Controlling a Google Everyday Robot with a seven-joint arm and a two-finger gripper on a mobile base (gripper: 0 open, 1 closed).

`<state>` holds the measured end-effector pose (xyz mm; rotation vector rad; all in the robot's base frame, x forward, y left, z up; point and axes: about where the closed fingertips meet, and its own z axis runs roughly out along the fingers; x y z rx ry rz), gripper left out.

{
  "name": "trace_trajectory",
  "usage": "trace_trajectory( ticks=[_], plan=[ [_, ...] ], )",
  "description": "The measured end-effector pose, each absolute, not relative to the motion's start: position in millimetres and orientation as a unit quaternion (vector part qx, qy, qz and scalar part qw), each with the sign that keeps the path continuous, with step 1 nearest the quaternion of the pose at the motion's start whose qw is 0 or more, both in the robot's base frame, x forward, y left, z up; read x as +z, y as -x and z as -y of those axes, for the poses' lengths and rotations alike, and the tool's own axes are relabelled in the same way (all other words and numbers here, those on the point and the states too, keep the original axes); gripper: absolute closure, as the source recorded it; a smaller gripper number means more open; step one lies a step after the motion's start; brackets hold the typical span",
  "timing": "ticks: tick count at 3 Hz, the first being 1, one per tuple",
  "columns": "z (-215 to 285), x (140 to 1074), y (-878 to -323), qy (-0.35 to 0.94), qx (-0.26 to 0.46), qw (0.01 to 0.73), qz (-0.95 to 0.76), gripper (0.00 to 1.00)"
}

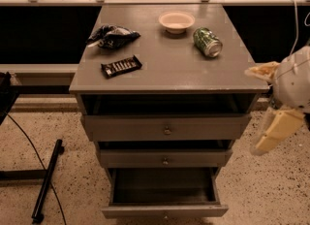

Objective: Close bottom drawer

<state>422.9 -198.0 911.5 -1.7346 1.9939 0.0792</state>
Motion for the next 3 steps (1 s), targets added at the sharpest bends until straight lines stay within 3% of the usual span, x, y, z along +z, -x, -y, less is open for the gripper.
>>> trace_trajectory(
  ticks=[2, 3],
  plan=[
    [178.6, 805.1, -438.5, 0.612, 0.115, 0.373, -0.688, 0.0],
    [178.6, 755.5, -434.2, 0.621, 0.137, 0.389, -0.667, 0.0]
  ],
)
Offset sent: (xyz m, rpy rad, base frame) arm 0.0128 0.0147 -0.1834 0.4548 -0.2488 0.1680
